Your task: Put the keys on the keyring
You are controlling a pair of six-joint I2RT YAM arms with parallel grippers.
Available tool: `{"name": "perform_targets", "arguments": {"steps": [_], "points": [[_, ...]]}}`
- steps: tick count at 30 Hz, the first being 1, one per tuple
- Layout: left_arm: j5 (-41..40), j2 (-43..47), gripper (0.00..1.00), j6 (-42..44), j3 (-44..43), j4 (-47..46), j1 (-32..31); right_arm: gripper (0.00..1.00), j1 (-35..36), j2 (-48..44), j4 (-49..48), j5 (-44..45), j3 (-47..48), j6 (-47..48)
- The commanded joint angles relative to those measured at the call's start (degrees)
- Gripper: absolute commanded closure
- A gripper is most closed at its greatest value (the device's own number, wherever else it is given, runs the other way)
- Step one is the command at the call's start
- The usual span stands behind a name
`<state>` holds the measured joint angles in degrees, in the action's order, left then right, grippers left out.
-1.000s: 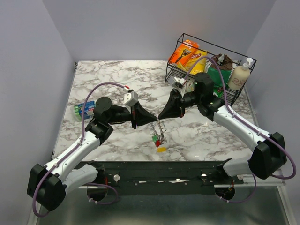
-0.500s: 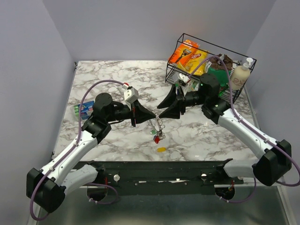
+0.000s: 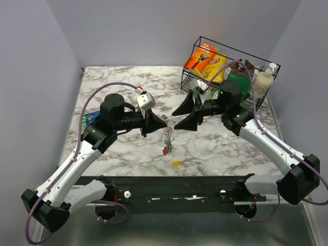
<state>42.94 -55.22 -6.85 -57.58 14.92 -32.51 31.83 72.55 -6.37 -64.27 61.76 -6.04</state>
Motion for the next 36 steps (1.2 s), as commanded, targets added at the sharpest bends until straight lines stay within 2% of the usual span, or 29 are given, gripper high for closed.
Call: {"name": "perform_targets", "arguments": {"steps": [1, 6, 9, 19, 25, 36], "points": [[-5.66, -0.76, 1.0, 5.18, -4.64, 10.2, -0.89, 0.3, 0.33, 1.27, 4.17, -2.36, 2.66, 2.53], [-12.6, -1.38, 1.0, 4.13, -5.26, 11.63, -1.06, 0.34, 0.33, 2.68, 4.88, -1.82, 2.4, 3.32], [-15.24, -2.26, 1.0, 2.11, -3.07, 9.96, -1.32, 0.4, 0.25, 4.69, 4.88, -0.68, 2.23, 3.49], [-23.24, -3.31, 1.0, -3.08, 10.11, -5.4, -2.2, 0.42, 0.33, 8.39, 4.61, 2.04, 0.21, 4.46], [-20.79, -2.44, 1.0, -2.46, 15.74, -12.53, -2.2, 0.43, 0.33, 9.53, 4.61, 3.36, -1.64, 4.46], [-21.05, -6.3, 1.0, 0.26, 17.42, -14.65, -2.2, 0.51, 0.33, 11.91, 3.56, 2.92, -4.19, 4.2]]}}
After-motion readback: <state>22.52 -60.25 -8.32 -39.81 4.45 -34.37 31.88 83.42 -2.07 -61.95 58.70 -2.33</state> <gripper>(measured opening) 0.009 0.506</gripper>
